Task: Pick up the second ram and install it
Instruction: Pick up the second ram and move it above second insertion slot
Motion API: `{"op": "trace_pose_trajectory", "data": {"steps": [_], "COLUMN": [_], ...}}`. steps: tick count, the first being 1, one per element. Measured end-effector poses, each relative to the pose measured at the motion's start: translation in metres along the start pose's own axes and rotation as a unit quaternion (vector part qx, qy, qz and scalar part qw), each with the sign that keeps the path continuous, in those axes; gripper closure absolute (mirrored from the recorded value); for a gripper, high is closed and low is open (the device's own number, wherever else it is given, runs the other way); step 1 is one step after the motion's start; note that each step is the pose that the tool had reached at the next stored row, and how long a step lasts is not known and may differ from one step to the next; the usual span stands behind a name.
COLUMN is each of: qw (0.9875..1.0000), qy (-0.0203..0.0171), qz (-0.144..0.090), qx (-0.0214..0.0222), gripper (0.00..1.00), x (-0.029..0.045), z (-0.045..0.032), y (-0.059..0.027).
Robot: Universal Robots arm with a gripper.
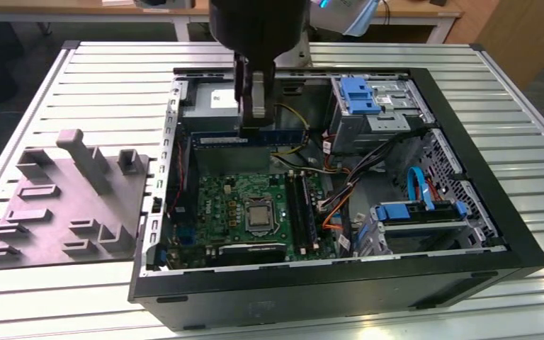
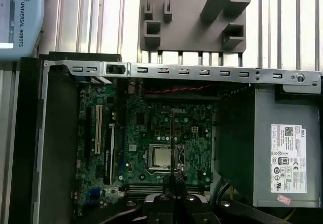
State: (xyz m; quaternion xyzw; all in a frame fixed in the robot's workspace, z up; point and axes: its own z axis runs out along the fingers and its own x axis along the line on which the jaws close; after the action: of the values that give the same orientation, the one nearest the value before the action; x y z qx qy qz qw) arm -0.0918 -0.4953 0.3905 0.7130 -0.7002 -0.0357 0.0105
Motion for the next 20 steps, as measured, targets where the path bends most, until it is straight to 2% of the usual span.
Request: {"op": "trace_pose_trajectory", "data": {"steps": [10,20], "qw": [1.0,1.0], "qy": [-0.0002,0.0], "qz": [0.0,-0.001], "qx": [0.0001,0.0], "gripper": [0.89,0.89], "x": [0.001,0.0017], "z": [0.0157,0.0337], "y": [-0.024,-0.0271]}}
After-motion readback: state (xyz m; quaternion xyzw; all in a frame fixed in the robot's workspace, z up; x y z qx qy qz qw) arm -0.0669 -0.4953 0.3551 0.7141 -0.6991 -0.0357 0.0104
